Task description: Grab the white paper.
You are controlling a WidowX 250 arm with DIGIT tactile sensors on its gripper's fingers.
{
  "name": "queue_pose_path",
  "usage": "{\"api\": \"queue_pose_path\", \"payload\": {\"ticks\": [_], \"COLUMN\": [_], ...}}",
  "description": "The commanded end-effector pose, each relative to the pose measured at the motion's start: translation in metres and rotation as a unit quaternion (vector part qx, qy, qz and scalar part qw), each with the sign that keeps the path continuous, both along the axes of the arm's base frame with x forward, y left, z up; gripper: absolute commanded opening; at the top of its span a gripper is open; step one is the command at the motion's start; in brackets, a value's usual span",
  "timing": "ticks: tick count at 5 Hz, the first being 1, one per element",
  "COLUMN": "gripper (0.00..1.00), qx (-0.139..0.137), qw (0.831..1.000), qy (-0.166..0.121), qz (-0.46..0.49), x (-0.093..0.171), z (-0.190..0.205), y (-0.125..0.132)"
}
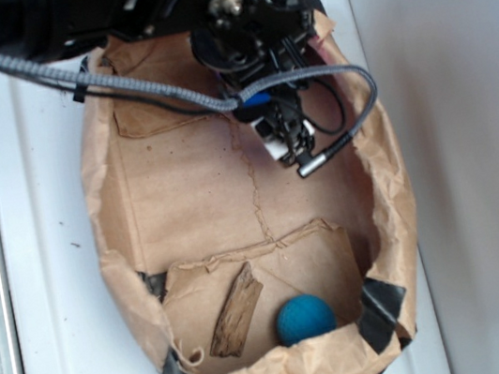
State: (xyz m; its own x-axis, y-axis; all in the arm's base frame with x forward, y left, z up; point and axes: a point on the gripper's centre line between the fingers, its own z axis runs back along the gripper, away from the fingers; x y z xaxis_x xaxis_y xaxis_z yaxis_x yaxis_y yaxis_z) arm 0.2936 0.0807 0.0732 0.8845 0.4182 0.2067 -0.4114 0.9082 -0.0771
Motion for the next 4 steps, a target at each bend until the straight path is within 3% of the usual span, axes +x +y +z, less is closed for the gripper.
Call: {"api": "queue_pose_path", "payload": {"ticks": [1,2,3,4], "gripper": [1.0,1.0,1.0,0.0], "qx": [0.11,0.122,0.142,0.164], "qw": [0.99,0.989,0.988,0.986], "qy": [-0.028,-0.014,-0.003,0.004], "qz": [0.084,0.085,0.058,0.038], "x": [0.017,0.02,0.02,0.014], "z": [0.004,-0.006,-0.023,-0.033], "y": [0.051,0.055,0.039,0.025]}}
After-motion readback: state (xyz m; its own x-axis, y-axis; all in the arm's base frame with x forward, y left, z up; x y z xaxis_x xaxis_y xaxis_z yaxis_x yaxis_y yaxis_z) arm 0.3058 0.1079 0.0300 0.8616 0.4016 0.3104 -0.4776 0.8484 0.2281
